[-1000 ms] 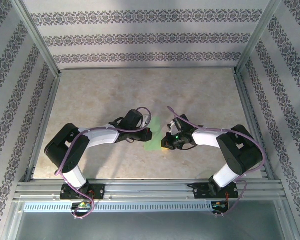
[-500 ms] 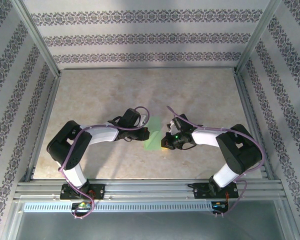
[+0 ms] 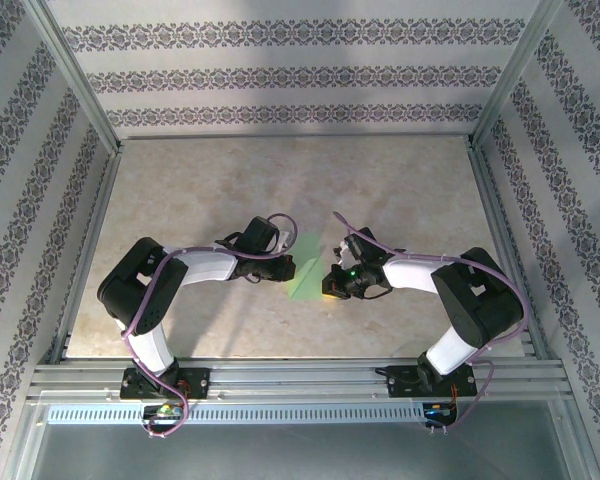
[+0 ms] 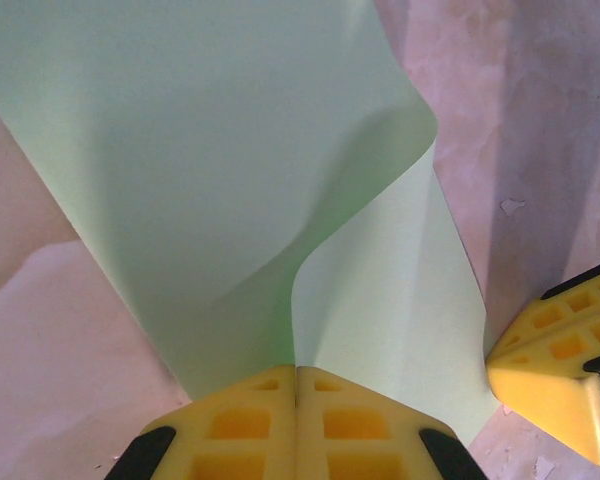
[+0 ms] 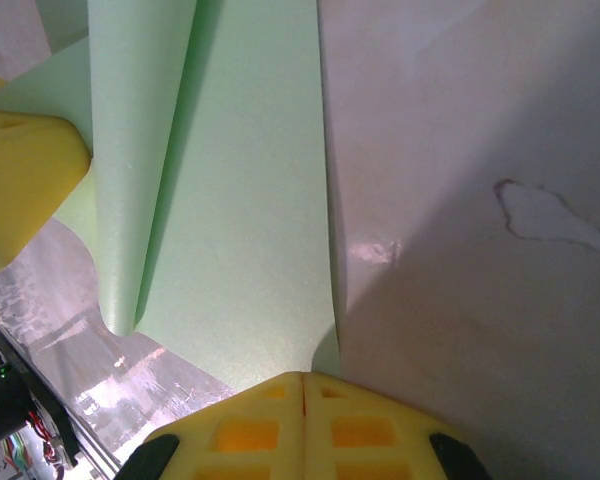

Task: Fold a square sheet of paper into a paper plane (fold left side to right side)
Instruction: Fold the triangle a second time at the center of the table.

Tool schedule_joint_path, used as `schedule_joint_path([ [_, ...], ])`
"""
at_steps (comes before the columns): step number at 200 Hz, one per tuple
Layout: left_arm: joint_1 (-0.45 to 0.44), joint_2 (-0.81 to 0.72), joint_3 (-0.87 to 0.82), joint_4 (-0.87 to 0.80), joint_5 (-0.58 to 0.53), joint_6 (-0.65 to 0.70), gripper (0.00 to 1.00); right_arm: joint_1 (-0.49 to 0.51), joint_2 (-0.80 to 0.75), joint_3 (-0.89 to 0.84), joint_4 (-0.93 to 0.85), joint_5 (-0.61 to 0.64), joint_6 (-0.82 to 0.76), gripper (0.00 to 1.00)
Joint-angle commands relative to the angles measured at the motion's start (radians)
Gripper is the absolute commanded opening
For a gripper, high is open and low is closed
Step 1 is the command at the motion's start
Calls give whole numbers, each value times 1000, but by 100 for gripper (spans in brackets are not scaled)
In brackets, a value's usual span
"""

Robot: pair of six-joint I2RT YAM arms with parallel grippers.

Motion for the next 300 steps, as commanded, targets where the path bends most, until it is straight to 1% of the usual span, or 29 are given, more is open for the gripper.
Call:
schedule_joint_path([
  [1,14,10,16,-6,-1,24,1,14,44,-11,-59,64,-19,0],
  [140,15,11,31,17,5,42,2,14,53,-13,-60,64,-19,0],
  [300,15,27,37,11,-25,56,2,14,54,-11,-64,64,-23,0],
])
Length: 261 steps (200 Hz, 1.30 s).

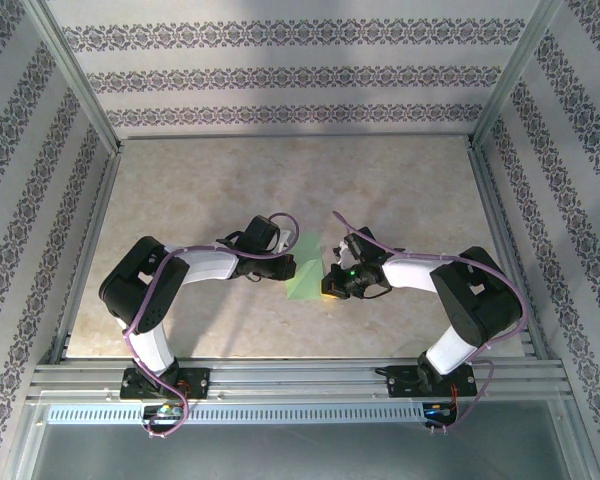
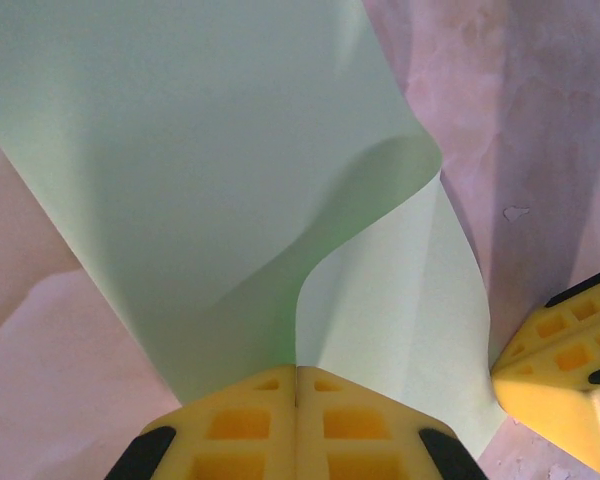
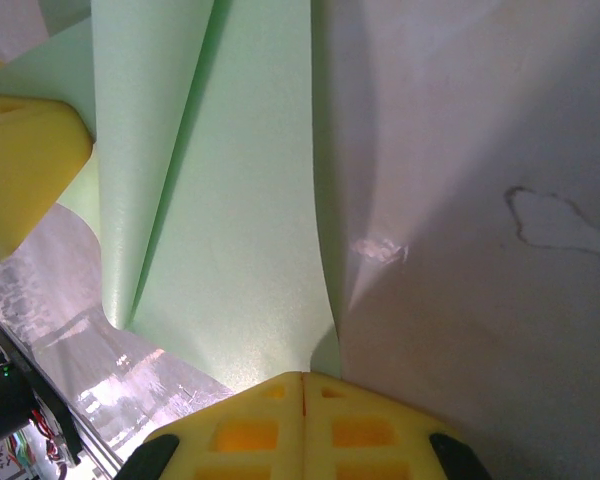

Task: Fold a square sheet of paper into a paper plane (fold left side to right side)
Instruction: Fold the triangle a second time at the center of the table.

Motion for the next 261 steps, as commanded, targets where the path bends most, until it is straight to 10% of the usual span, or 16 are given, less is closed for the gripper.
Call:
schedule_joint_path([
  [1,15,16,23,10,-14,23,2,14,47,-16,-64,71,-22,0],
  [166,14,42,5,-26,-19,34,2,2,-141,71,-69,17,39,0],
  [261,12,46,5,-24,-18,36,2,57,72,173,169,30,158,0],
])
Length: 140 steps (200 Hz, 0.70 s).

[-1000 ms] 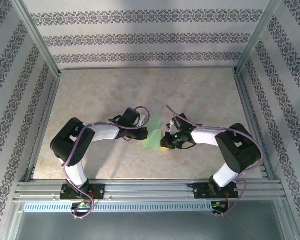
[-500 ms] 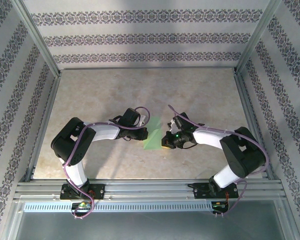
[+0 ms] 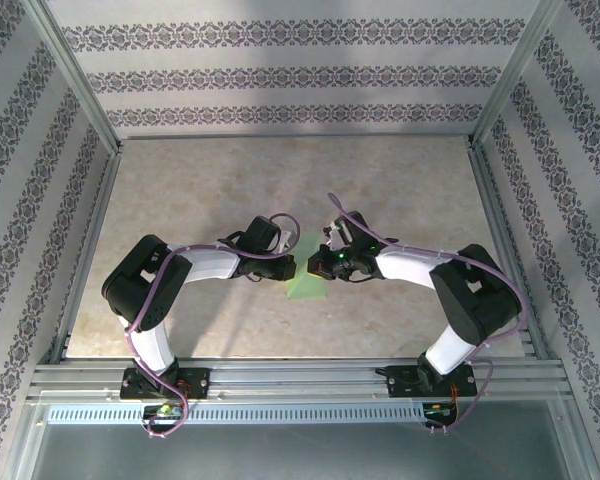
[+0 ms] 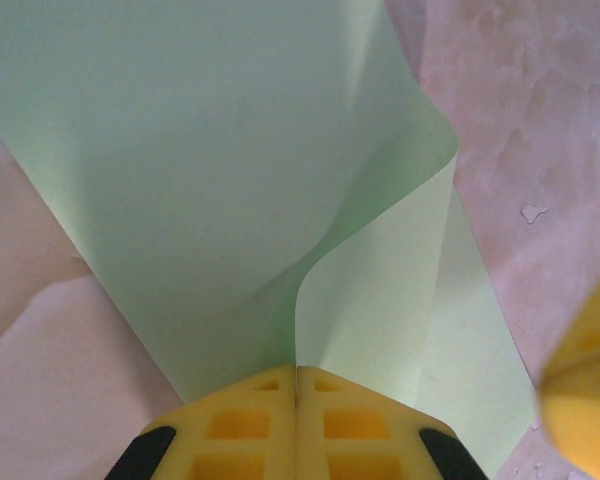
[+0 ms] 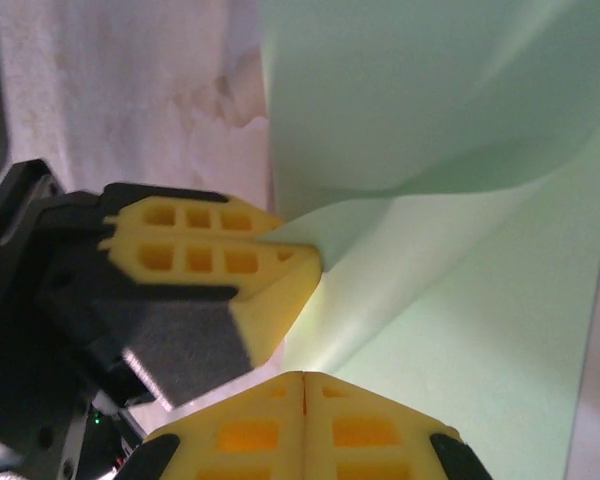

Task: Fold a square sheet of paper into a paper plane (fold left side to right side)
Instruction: Fold the triangle a second time at the center of the table.

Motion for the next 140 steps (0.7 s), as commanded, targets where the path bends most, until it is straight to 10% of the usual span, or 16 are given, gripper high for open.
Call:
schedule_joint_path([
  [1,11,27,-1,-24,-15,25,2,18,40,44,64,10,28,0],
  [140,11,30,0,-24,-20,23,2,36,154,49,72,37,15,0],
])
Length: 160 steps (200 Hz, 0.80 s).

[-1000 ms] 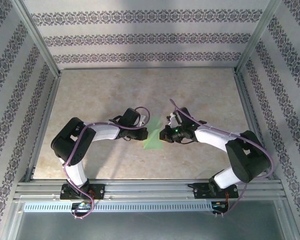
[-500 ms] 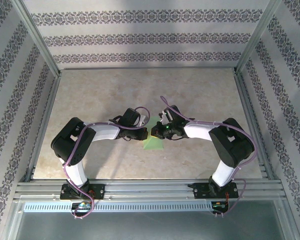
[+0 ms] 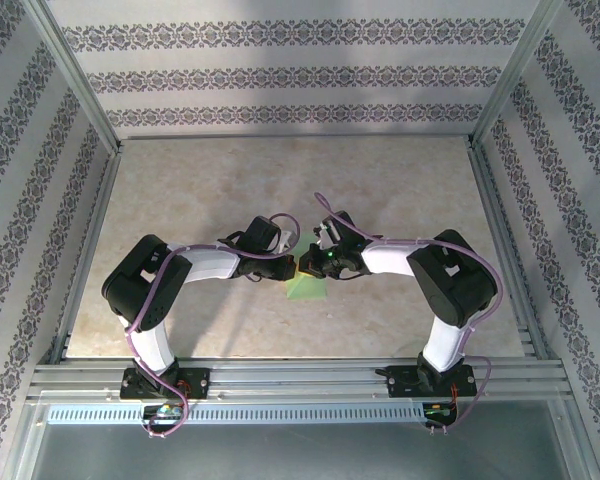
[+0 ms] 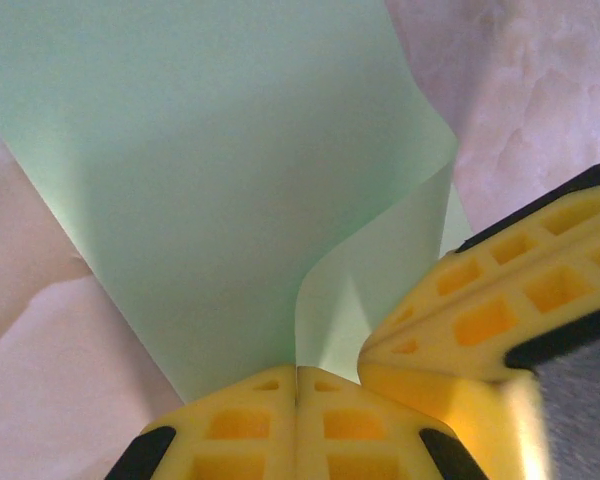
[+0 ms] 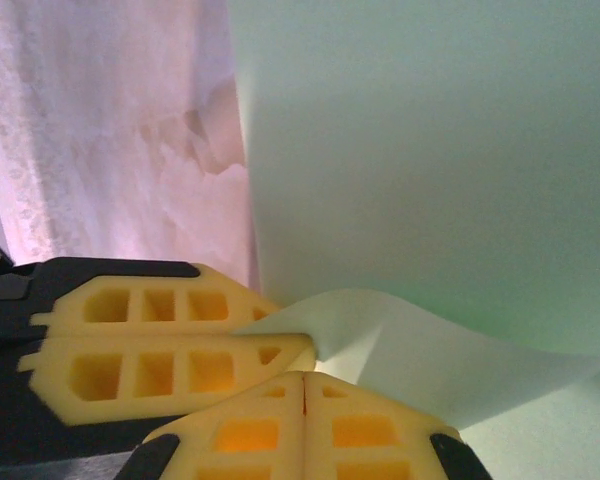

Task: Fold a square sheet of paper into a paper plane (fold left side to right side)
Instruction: Fold the triangle a second time at the center of the table.

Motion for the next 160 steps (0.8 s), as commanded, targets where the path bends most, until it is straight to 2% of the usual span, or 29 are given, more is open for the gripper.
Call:
schedule_joint_path([
  [1,11,29,0,-24,-20,24,2,11,18,-16,11,26,4,0],
  [124,11,27,1,-29,-20,24,2,9,33,-60,-6,57,-8,0],
  [160,12,-2,-2,-27,-30,14,13,9,42,-75,0,66,-4,0],
])
